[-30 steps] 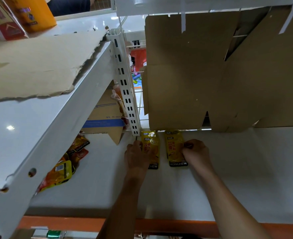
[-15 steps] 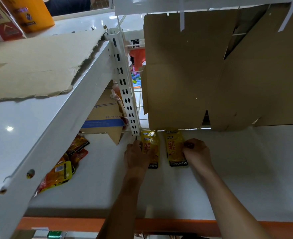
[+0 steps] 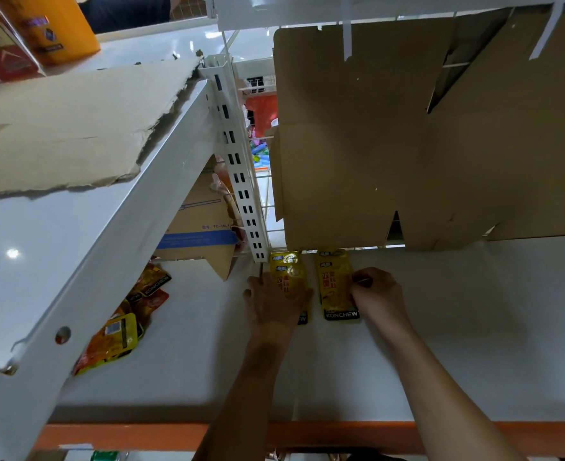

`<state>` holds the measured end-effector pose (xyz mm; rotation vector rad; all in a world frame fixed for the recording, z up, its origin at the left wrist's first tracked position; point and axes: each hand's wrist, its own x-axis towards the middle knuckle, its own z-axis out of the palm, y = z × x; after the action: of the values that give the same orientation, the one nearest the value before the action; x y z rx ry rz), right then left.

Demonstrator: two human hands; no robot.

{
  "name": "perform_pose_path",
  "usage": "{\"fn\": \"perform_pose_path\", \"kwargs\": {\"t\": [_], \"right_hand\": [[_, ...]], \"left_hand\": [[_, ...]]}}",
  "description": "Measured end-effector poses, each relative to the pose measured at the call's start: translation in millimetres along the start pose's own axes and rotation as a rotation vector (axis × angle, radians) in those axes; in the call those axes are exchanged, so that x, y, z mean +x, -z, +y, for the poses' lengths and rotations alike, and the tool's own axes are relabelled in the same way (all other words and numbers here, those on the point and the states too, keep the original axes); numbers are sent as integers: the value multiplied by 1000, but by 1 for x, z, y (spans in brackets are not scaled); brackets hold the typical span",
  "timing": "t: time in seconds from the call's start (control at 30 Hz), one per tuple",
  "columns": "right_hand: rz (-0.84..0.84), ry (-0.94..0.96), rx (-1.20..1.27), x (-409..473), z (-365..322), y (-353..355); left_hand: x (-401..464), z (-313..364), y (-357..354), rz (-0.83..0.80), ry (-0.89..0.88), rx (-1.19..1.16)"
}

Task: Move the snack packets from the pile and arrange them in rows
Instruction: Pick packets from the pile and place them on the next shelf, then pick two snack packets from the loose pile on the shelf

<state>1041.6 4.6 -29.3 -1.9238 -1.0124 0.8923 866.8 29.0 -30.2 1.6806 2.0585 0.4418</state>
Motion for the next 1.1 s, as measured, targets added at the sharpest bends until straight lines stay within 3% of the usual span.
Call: {"fn": "perform_pose_path", "kwargs": {"t": [0.5, 0.7, 0.83, 1.0, 1.1], "right_hand": [[-5, 32, -106, -9, -5, 2], [68, 277, -437, -22, -8, 1], [-106, 384, -703, -39, -24, 6], [-298, 506, -917, -60, -37, 9], [-370, 605, -1031, -75, -45, 9]], "left_hand": [[-3, 2, 1, 0, -39, 77], [-8, -5, 12, 88, -119, 110], [-28, -13, 16, 185, -196, 153], [-57, -21, 33, -14, -25, 247], [-84, -29, 43, 31, 6, 300]]}}
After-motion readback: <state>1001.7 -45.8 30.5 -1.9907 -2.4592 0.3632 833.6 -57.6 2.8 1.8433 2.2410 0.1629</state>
